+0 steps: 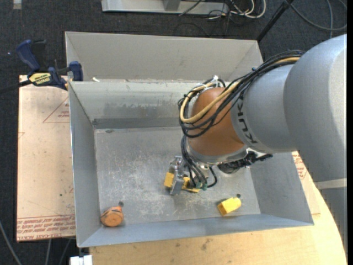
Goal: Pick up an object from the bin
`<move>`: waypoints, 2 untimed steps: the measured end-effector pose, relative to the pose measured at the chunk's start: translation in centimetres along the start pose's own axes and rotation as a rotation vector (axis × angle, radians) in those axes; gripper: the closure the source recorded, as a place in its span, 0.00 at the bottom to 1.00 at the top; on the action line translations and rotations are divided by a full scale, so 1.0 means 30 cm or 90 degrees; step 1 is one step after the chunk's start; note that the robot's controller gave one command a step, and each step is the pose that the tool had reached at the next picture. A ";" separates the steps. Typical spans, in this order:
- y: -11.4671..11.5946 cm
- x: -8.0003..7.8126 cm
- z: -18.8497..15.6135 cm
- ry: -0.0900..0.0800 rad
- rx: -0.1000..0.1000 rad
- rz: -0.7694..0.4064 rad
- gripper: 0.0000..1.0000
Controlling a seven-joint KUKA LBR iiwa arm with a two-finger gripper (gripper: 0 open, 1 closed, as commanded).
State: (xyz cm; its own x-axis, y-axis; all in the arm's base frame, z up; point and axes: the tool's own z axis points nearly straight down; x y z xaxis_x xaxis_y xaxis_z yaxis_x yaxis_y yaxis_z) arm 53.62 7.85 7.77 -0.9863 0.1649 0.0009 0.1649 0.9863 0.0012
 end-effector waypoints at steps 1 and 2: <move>0.000 0.000 0.000 0.000 0.000 0.000 1.00; 0.005 -0.078 -0.183 0.000 0.000 0.000 1.00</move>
Offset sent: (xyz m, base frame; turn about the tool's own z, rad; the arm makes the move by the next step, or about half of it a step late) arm 0.0272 -0.0040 0.0641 0.0006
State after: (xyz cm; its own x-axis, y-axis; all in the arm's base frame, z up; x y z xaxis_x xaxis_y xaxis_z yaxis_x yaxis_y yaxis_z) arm 55.95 7.59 13.25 -0.9862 0.1653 0.0014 0.1653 0.9862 0.0012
